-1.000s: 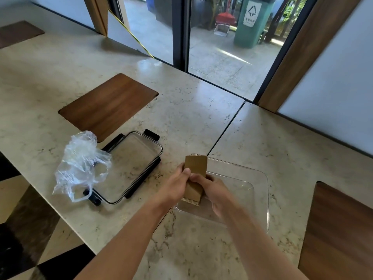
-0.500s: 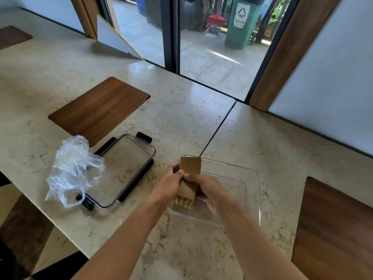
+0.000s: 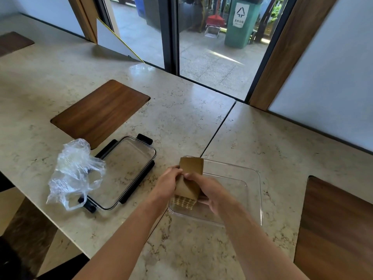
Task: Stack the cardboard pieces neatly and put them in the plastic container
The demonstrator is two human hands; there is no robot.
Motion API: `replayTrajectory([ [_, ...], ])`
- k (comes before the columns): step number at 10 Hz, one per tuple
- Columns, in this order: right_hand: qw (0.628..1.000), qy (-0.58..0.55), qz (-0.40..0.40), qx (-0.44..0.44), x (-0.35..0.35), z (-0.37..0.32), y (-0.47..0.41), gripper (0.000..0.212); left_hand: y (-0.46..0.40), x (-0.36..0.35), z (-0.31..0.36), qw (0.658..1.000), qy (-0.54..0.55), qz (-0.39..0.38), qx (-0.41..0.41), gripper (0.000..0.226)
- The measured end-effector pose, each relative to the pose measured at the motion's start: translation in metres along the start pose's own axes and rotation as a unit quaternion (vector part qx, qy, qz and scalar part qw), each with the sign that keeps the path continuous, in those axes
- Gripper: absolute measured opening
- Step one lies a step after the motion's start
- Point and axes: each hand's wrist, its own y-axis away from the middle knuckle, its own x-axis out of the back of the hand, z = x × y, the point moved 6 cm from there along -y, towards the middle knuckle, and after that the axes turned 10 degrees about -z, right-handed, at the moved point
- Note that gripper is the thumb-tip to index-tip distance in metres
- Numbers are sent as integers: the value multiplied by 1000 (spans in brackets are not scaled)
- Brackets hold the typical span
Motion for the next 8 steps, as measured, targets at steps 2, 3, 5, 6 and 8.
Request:
replayTrajectory([
  [2,1000,-26,-1,9,0,-3,7,54,5,-5,4,1000,1,-28,-6,48],
  [3,999,-43,4,19,1,-8,10,56,5,-7,6,999,-15,-34,-6,46],
  [5,997,-63,27,19,12,-17,21,87,14,-2,25,993,-97,9,-62,55],
  [6,998,-31,45,26,23,-25,30,81,23,-8,51,972,-190,39,-136,81],
  [8,981,85,123,127,62,-61,76,43,45,-56,97,904,-356,89,-217,67],
])
